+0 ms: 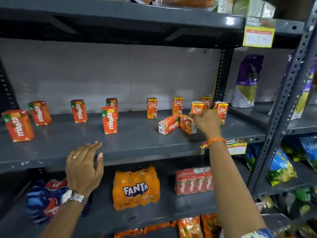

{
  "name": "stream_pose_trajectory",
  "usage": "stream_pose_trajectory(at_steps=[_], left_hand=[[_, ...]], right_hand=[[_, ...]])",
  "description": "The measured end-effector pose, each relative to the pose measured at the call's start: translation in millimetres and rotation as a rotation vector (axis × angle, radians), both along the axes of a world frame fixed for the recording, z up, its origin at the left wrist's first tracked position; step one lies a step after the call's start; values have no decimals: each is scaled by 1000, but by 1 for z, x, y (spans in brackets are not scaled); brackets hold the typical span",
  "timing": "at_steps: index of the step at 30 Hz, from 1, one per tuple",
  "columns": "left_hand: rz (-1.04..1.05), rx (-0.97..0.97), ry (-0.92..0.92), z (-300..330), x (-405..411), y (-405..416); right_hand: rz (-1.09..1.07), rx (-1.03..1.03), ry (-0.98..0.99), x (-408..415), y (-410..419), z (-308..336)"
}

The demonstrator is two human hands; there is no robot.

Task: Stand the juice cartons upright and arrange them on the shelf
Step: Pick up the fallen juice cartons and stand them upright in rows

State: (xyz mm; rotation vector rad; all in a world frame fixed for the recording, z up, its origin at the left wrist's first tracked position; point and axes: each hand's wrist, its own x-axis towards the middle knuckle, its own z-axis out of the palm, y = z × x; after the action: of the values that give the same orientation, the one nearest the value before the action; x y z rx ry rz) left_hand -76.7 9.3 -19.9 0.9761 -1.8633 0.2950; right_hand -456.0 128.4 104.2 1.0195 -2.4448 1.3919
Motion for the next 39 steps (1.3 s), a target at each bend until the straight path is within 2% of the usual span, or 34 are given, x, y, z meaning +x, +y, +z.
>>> stream_pose_trajectory(at_steps=[3, 6, 10, 12, 15, 19, 21, 27, 35, 39], left_hand=[[3, 12, -11, 1, 1, 0], [4, 19, -13, 0, 1, 0], [-2, 15, -17, -1, 3, 0], [-1, 12, -19, -1, 3, -1], [0, 10, -13, -2, 3, -2], [2, 9, -13, -3, 2, -4], [5, -1, -10, -4, 2, -4], [10, -30, 2, -4, 1, -4], [9, -17, -14, -4, 2, -5], [-7, -33, -2, -3, 1, -4]], right_hand=[[41, 281, -71, 20, -6, -1], [-10, 287, -7, 31, -9, -4], [-15, 161, -51, 30, -2, -6], [20, 33, -123, 26, 1, -12], [101, -181, -329, 23, 4, -24], [358, -431, -709, 27, 6, -28], [409, -475, -762, 32, 8, -27], [366, -343, -551, 31, -1, -22], [175, -59, -244, 31, -13, -17], [162, 22, -158, 35, -18, -18]])
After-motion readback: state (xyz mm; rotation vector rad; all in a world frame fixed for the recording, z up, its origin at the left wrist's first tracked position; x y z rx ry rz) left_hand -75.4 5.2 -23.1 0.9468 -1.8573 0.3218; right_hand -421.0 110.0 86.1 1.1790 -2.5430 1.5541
